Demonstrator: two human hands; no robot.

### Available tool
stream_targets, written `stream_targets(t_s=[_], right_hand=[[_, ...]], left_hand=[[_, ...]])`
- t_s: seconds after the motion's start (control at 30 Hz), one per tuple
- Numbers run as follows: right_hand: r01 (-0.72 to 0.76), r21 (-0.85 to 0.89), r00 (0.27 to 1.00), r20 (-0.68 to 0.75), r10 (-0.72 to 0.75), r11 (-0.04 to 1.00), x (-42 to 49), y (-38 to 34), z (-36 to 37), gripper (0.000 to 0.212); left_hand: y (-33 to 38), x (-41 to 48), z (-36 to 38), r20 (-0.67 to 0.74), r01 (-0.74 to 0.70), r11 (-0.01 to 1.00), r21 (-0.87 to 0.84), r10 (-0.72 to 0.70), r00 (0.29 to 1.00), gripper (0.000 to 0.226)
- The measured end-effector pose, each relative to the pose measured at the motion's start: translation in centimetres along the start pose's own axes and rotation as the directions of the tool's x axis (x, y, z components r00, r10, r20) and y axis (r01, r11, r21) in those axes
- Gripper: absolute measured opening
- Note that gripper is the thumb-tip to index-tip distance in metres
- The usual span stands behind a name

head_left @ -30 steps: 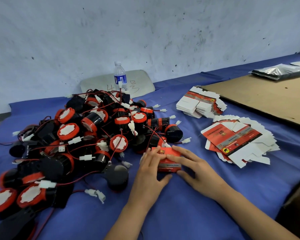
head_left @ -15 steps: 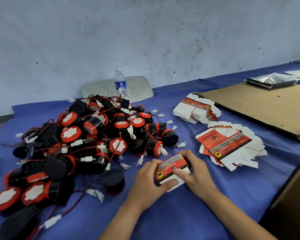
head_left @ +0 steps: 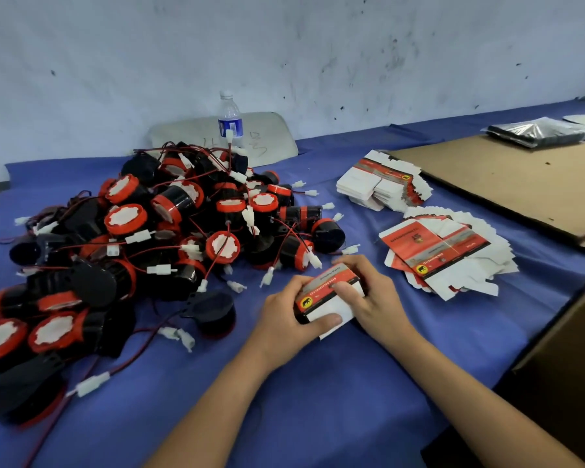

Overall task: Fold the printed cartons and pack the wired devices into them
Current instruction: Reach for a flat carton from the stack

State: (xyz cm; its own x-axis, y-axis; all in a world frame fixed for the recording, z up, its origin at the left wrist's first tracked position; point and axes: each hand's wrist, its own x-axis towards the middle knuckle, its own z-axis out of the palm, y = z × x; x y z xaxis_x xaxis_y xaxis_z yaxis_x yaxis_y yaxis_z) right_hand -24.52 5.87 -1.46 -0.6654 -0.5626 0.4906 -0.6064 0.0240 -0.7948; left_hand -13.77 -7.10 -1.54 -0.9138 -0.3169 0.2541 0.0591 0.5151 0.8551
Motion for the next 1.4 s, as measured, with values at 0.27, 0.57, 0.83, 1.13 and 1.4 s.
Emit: stream_targets(t_s=[0.27, 0.57, 0.83, 1.13, 1.4], right_hand=[[-0.019, 0.008, 0.998, -0.062, 0.019, 1.000, -0.7, 0.1, 0.3, 0.025], [-0.162, 0.001, 0.980, -0.114, 0.161, 0.987, -0.2, 0.1, 0.7, 0.043], [-0.049, 0.126, 0.804, -0.584, 0.114, 0.991, 2.5, -8.7, -9.2, 0.021], [-0.792, -0.435, 0.495, -0.868, 0.032, 0.429, -3.3, -14.2, -25.5, 0.053], [-0.361, -0.574, 0.671, -0.707, -0.223, 0.735, 0.4, -11.1, -19.3, 0.058]], left_hand=[[-0.4, -0.4, 0.4, 0.027, -0.026, 0.996, 0.083, 0.024, 0.999, 0.046], [-0.3, -0.2, 0.8, 0.071, 0.075, 0.990, -0.120, -0.067, 0.995, 0.049], [-1.7, 0.9, 0.8, 0.029, 0.058, 0.911, -0.409, -0.050, 0.998, 0.097], [-3.5, 1.2, 1.4, 0.016, -0.043, 0.945, -0.324, 0.050, 0.999, 0.046], [-2.5, 1.0, 1.9, 0.000, 0.023, 0.939, -0.342, -0.025, 1.000, 0.048]])
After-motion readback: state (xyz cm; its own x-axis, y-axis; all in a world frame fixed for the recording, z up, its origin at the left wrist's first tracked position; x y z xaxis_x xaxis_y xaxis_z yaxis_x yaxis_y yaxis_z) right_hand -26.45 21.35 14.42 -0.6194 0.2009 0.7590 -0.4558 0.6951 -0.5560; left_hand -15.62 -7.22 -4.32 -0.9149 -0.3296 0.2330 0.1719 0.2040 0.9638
